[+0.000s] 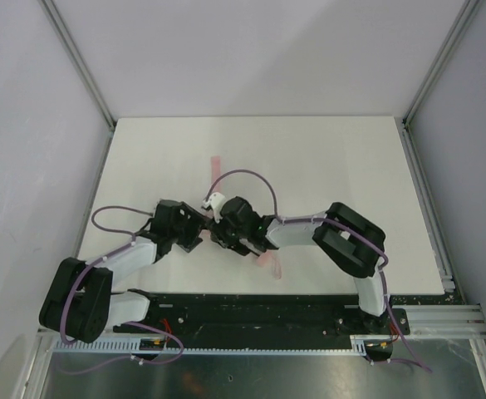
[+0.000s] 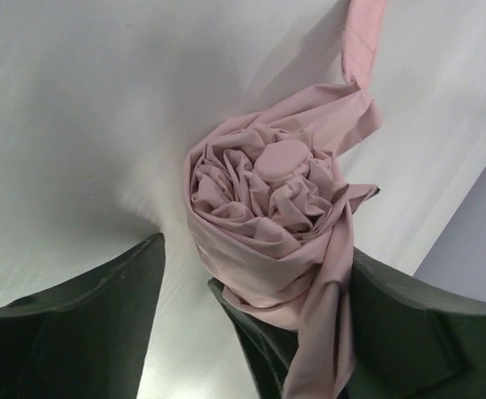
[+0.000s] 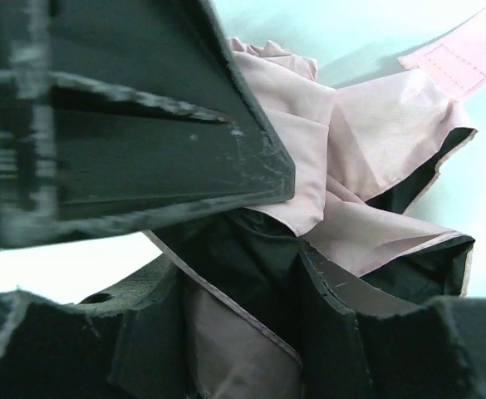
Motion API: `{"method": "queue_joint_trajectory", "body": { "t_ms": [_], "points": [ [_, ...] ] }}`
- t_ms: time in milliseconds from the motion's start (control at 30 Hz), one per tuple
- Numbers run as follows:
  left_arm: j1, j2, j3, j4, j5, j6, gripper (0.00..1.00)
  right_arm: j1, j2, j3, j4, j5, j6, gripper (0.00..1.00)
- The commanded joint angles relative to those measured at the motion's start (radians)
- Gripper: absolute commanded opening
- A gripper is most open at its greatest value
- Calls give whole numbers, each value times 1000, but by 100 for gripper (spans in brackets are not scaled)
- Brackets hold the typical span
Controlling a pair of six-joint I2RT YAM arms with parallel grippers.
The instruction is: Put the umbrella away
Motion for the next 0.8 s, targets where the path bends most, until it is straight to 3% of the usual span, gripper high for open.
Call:
{"method": "queue_joint_trajectory", "body": {
  "t_ms": [0, 167, 267, 467, 600, 767],
  "points": [
    [-2, 28, 13, -72, 26, 47, 82, -108, -19, -36, -26, -319, 155, 0],
    [-20, 47, 20, -70, 37, 43, 85, -189, 0, -38, 91, -578, 375, 0],
    [-32, 58, 22, -70, 41, 27, 86, -227, 41, -48, 265, -720, 573, 0],
    [-49, 70, 26, -64, 52, 2, 84, -250, 136, -59, 633, -828, 990, 0],
    [-54, 46, 28, -55, 56, -13, 74, -248, 187, -60, 765, -833, 1132, 0],
    [-56, 9, 27, -19, 65, -14, 46, -243, 176, -65, 765, -832, 1156, 0]
  ]
}}
